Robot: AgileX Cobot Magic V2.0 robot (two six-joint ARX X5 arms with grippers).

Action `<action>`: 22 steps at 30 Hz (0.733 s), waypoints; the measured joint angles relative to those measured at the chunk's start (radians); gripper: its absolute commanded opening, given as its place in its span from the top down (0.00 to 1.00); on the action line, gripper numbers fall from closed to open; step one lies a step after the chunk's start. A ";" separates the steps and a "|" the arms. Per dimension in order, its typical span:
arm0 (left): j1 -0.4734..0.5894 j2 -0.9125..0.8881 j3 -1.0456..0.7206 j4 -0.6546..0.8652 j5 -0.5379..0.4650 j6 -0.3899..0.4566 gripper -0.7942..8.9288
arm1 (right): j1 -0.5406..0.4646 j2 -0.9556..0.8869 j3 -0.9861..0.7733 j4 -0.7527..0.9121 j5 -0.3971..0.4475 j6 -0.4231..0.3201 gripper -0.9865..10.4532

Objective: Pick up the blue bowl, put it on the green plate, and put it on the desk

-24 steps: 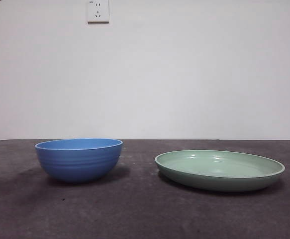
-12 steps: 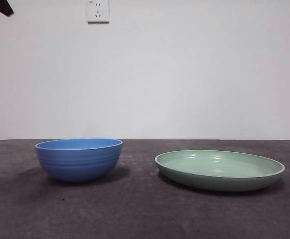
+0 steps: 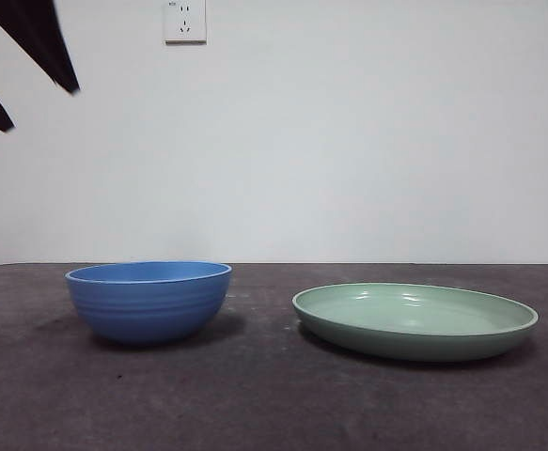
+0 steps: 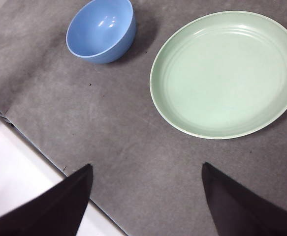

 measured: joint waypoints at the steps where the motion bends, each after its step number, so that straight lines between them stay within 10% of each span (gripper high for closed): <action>1: -0.004 0.029 0.014 0.008 -0.019 0.000 0.51 | 0.000 0.000 0.000 0.000 0.000 0.000 0.60; 22: -0.035 0.510 0.064 0.198 -0.158 0.001 0.55 | 0.000 0.000 0.000 0.001 0.000 0.000 0.60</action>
